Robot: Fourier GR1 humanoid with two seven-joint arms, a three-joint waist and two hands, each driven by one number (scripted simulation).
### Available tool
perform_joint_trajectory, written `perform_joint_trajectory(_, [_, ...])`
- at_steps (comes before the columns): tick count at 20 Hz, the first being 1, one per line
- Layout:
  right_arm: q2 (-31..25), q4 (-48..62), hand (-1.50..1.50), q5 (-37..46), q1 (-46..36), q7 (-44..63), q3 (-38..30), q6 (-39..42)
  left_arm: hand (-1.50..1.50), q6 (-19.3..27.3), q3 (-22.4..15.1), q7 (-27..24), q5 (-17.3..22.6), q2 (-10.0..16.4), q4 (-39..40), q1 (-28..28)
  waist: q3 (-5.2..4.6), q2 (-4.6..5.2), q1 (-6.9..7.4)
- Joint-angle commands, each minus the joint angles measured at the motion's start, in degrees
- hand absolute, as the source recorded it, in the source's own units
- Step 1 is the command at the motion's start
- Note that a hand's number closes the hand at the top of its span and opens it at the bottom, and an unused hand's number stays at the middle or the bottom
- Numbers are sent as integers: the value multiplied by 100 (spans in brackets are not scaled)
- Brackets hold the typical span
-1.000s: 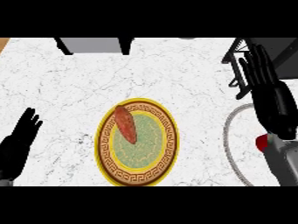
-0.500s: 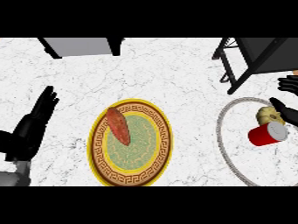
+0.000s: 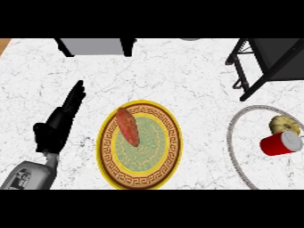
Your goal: Pick the can from the placemat and place it in the tiered shelf
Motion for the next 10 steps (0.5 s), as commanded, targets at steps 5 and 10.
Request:
perform_joint_trajectory(5, [-1064,-50,-150,851,320,-273,572,1310,0,20,34,192,-126,-92,9,-156,-26,-53,21])
perform_joint_trajectory(10, [-1518,-824,-150,876,3,924,660,1406,0,165,-60,0,-423,-339,280,-96,-34,-59,5])
